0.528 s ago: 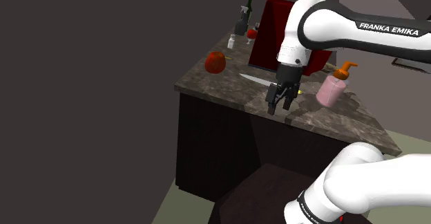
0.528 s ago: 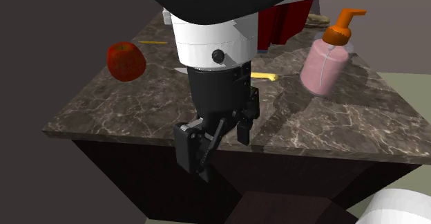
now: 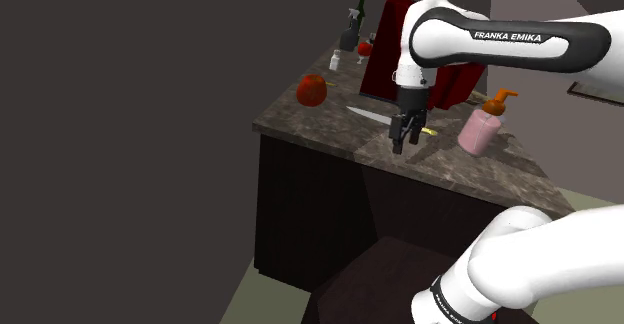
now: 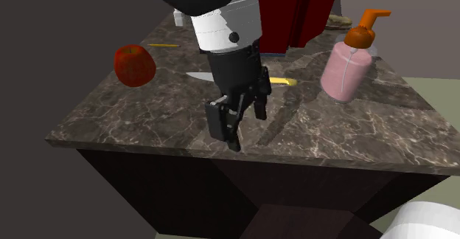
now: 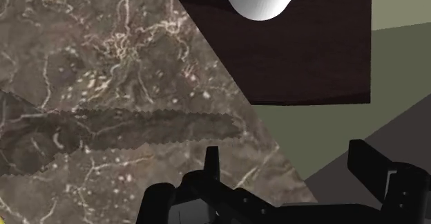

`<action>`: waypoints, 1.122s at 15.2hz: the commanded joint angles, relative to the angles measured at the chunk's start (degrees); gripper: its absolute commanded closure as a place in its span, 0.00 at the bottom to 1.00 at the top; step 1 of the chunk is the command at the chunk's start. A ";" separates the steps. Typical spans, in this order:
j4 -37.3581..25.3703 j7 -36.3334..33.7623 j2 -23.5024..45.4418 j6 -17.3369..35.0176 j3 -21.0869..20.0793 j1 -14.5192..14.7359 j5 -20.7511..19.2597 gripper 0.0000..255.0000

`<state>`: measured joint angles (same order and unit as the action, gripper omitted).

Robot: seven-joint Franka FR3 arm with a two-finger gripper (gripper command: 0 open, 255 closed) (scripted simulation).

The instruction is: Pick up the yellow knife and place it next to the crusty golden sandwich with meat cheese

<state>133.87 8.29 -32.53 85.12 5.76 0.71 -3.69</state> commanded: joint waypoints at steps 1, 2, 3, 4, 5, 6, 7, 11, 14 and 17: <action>-2.59 3.84 3.23 -0.33 1.11 -0.12 -3.07 0.00; -3.96 5.68 5.09 -0.21 1.65 -0.19 -4.49 0.00; -5.38 7.49 6.97 -0.07 2.14 -0.25 -5.87 0.00; -6.84 9.28 8.86 0.08 2.62 -0.30 -7.21 0.00; -8.35 11.04 10.77 0.25 3.06 -0.35 -8.51 0.00; -9.89 12.78 12.69 0.43 3.46 -0.41 -9.77 0.00; -11.48 14.50 14.62 0.63 3.83 -0.47 -10.99 0.00; -18.27 21.16 22.45 1.47 4.99 -0.75 -15.52 0.00; -23.80 25.93 28.40 2.11 5.56 -1.02 -18.58 0.00; -29.23 30.15 33.92 2.66 5.89 -1.29 -21.19 0.00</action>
<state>106.63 36.91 -0.61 87.59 11.52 -0.48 -23.99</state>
